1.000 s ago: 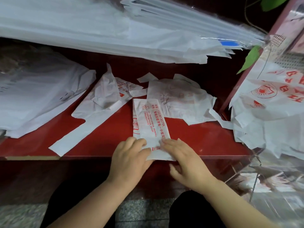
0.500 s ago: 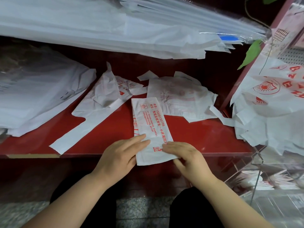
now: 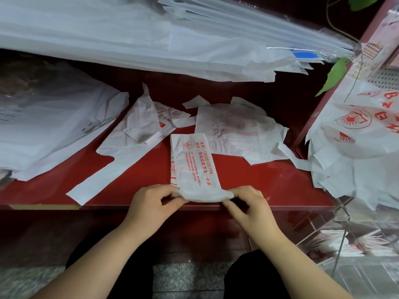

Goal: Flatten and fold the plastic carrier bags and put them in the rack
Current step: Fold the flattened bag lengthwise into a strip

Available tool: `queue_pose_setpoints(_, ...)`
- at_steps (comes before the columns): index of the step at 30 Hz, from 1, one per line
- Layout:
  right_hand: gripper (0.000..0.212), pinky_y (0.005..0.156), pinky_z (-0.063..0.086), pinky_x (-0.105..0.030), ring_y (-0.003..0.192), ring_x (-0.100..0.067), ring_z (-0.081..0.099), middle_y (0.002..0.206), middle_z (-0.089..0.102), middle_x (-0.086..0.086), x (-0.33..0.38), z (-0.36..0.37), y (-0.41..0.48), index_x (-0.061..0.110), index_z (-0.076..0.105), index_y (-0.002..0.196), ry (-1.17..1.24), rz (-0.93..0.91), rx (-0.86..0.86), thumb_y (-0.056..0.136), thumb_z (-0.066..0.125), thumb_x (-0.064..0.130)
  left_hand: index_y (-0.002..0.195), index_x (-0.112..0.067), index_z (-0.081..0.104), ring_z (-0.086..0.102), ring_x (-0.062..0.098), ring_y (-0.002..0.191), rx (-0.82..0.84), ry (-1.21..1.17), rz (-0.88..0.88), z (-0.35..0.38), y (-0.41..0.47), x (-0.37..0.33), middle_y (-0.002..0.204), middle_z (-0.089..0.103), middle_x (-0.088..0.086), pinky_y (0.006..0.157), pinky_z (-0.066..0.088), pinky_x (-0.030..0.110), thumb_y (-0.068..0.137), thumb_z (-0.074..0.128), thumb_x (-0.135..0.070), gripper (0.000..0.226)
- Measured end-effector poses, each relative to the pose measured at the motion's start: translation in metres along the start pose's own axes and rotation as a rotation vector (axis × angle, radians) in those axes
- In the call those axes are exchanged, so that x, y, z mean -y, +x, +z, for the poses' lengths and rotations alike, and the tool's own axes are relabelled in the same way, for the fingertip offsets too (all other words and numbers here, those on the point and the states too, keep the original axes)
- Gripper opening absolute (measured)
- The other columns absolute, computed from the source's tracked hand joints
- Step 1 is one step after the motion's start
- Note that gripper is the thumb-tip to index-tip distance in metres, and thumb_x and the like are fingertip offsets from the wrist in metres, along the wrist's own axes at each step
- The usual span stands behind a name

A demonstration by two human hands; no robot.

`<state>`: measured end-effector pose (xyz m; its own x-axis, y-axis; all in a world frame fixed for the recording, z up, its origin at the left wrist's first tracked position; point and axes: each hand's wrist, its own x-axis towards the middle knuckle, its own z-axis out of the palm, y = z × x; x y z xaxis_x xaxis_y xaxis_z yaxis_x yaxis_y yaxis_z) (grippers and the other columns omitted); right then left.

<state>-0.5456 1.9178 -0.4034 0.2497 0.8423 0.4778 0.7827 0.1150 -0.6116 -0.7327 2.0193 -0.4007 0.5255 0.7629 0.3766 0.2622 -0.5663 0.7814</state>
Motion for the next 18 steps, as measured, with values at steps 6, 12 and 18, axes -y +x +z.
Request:
queue_pose_setpoints(6, 0.024, 0.065, 0.033, -0.022, 0.061, -0.003, 0.045, 0.055, 0.054, 0.014, 0.011, 0.003, 0.020, 0.033, 0.050, 0.055, 0.099, 0.264, 0.060, 0.076, 0.059, 0.028, 0.104, -0.022, 0.057, 0.063, -0.002, 0.069, -0.101, -0.019, -0.236, 0.003, 0.006, -0.013, 0.070, 0.063, -0.016, 0.064, 0.043, 0.008, 0.080, 0.068, -0.015, 0.027)
queue_pose_setpoints(12, 0.033, 0.078, 0.035, -0.030, 0.057, -0.015, 0.045, 0.054, 0.051, 0.007, 0.021, 0.010, 0.035, 0.026, 0.046, 0.054, -0.142, 0.372, 0.129, 0.085, 0.056, 0.021, 0.129, -0.009, 0.047, 0.061, 0.019, 0.083, -0.206, 0.204, -0.114, 0.009, 0.004, -0.010, 0.070, 0.064, -0.003, 0.090, 0.035, 0.027, 0.081, 0.066, -0.012, 0.051)
queue_pose_setpoints(18, 0.013, 0.074, 0.019, -0.027, 0.082, -0.018, 0.058, 0.075, 0.060, 0.006, 0.029, 0.015, 0.040, 0.025, 0.049, 0.080, -0.356, 0.358, 0.104, 0.088, 0.052, 0.034, 0.103, -0.001, 0.064, 0.056, 0.028, 0.059, -0.163, 0.530, 0.001, 0.012, 0.008, -0.003, 0.061, 0.059, 0.005, 0.061, 0.045, 0.039, 0.061, 0.084, -0.008, 0.047)
